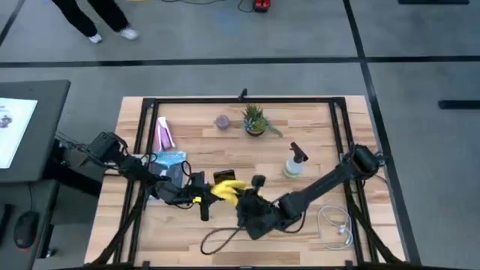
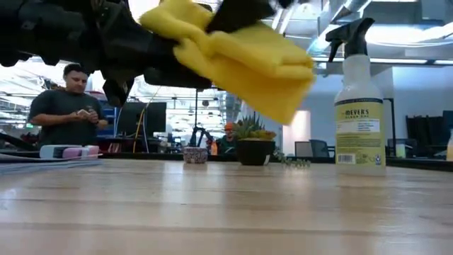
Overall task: Apply microfiber cloth
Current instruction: Wipe the cellphone with the microfiber cloth
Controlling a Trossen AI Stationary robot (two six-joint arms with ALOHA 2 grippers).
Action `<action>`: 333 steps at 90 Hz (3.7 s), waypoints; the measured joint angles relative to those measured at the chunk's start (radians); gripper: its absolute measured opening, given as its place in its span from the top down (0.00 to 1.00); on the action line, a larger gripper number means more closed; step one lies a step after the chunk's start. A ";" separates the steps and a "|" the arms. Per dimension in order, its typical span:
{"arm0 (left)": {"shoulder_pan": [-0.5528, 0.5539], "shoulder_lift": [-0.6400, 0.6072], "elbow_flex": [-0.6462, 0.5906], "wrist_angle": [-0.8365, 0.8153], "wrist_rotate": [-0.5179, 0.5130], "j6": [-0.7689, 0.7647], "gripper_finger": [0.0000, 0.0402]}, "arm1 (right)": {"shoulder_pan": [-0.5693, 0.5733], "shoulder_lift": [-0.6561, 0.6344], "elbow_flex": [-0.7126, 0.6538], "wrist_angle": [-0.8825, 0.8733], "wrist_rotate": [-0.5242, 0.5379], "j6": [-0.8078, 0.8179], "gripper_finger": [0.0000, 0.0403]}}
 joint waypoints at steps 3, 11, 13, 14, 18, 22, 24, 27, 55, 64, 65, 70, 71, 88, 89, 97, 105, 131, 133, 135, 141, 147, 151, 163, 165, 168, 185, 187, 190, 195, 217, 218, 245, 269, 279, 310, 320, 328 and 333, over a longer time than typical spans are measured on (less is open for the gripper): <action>0.000 0.000 0.000 0.003 0.000 0.003 0.98 | 0.009 -0.001 0.000 -0.041 0.002 0.053 1.00; 0.000 0.000 0.000 0.026 0.003 0.025 0.98 | 0.029 0.008 -0.002 -0.068 -0.004 0.130 1.00; 0.000 0.000 0.000 0.033 0.003 0.031 0.98 | 0.034 0.014 -0.002 -0.051 -0.005 0.132 1.00; 0.000 0.000 0.000 0.037 0.003 0.034 0.98 | 0.036 0.017 -0.001 -0.041 -0.007 0.131 1.00; 0.000 0.000 0.000 0.048 0.002 0.045 0.98 | 0.043 0.028 -0.001 0.001 -0.015 0.117 1.00; 0.000 0.000 0.000 0.059 0.002 0.057 0.98 | 0.045 0.036 -0.003 0.053 -0.028 0.084 1.00; 0.000 0.000 0.000 0.065 0.002 0.063 0.98 | 0.044 0.038 -0.003 0.081 -0.040 0.066 1.00; 0.001 0.000 0.000 0.070 0.003 0.071 0.98 | 0.040 0.038 -0.003 0.123 -0.053 0.042 1.00; 0.024 0.000 0.026 0.079 -0.001 0.100 0.98 | -0.030 0.034 -0.001 0.268 -0.213 -0.101 1.00; 0.028 0.000 0.039 0.079 -0.001 0.121 0.98 | -0.037 0.034 -0.001 0.250 -0.261 -0.094 1.00; 0.028 0.000 0.041 0.079 -0.001 0.124 0.98 | -0.038 0.034 -0.001 0.250 -0.262 -0.094 1.00; 0.029 0.000 0.049 0.079 -0.003 0.137 0.98 | -0.037 0.034 -0.001 0.241 -0.257 -0.096 1.00; 0.029 0.000 0.050 0.080 -0.004 0.140 0.98 | -0.037 0.034 -0.001 0.237 -0.252 -0.098 1.00; 0.029 0.000 0.059 0.078 -0.019 0.157 0.98 | -0.023 0.034 0.000 0.089 -0.122 0.035 1.00; 0.028 0.000 0.059 0.078 -0.020 0.157 0.98 | -0.022 0.034 0.000 0.080 -0.118 0.050 1.00; 0.028 0.000 0.059 0.078 -0.019 0.157 0.98 | -0.021 0.034 0.000 0.053 -0.111 0.134 1.00; 0.027 0.000 0.059 0.079 -0.012 0.157 0.98 | -0.021 0.034 -0.001 0.088 -0.146 0.085 1.00; 0.024 -0.001 0.061 -0.007 0.007 0.132 0.98 | 0.015 -0.011 -0.002 0.094 0.035 -0.048 1.00; 0.024 -0.001 0.061 -0.016 0.008 0.127 0.98 | 0.015 -0.018 -0.002 0.097 0.056 -0.055 1.00; 0.024 -0.001 0.061 -0.028 0.008 0.121 0.98 | 0.014 -0.025 -0.001 0.100 0.072 -0.062 1.00; 0.025 -0.001 0.061 -0.066 0.006 0.106 0.98 | 0.004 -0.039 -0.001 0.120 0.099 -0.098 1.00; 0.025 0.000 0.061 -0.089 0.007 0.090 0.98 | -0.010 -0.045 -0.001 0.164 0.101 -0.148 1.00; 0.025 0.000 0.063 -0.100 0.008 0.087 0.98 | -0.022 -0.047 -0.001 0.206 0.096 -0.185 1.00; 0.025 0.000 0.066 -0.107 0.024 0.085 0.98 | -0.063 -0.051 0.000 0.313 -0.063 -0.256 1.00; 0.025 0.000 0.066 -0.107 0.027 0.086 0.98 | -0.069 -0.051 0.000 0.314 -0.105 -0.255 1.00; 0.025 0.000 0.066 -0.108 0.030 0.086 0.98 | -0.077 -0.051 0.000 0.306 -0.166 -0.247 1.00; 0.026 0.000 0.066 -0.110 0.017 0.086 0.98 | -0.096 -0.051 0.000 0.177 -0.201 -0.199 1.00; 0.026 0.000 0.066 -0.110 0.013 0.086 0.98 | -0.095 -0.051 0.000 0.170 -0.169 -0.201 1.00; 0.027 0.000 0.066 -0.107 0.004 0.085 0.98 | -0.092 -0.050 0.000 0.166 -0.117 -0.207 1.00; 0.027 0.000 0.066 -0.101 0.000 0.085 0.98 | -0.086 -0.049 0.000 0.179 -0.025 -0.233 1.00; 0.026 0.000 0.066 -0.112 0.028 0.082 0.98 | -0.068 -0.050 0.000 0.248 -0.009 -0.320 1.00; 0.025 0.000 0.066 -0.113 0.030 0.082 0.98 | -0.069 -0.050 0.000 0.244 -0.024 -0.313 1.00; 0.026 0.000 0.066 -0.110 0.025 0.089 0.98 | -0.043 -0.050 0.000 -0.132 -0.150 -0.022 1.00; 0.024 0.000 0.078 -0.177 0.023 0.179 0.98 | 0.050 -0.049 -0.001 -0.560 -0.073 0.391 1.00; 0.031 0.000 0.164 -0.485 -0.036 0.214 0.98 | 0.082 -0.049 -0.001 -0.644 -0.074 0.520 1.00; 0.087 0.001 0.653 -1.709 -0.091 0.141 0.98 | 0.108 -0.048 -0.001 -0.695 -0.053 0.582 1.00; 0.098 0.001 0.683 -1.809 -0.051 0.162 0.98 | 0.119 -0.048 -0.001 -0.742 -0.053 0.602 1.00; 0.103 0.002 0.669 -1.812 -0.008 0.179 0.98 | 0.131 -0.048 -0.001 -0.791 -0.053 0.657 1.00; 0.103 0.002 0.655 -1.815 -0.005 0.176 0.98 | 0.140 -0.048 -0.002 -0.816 -0.053 0.694 1.00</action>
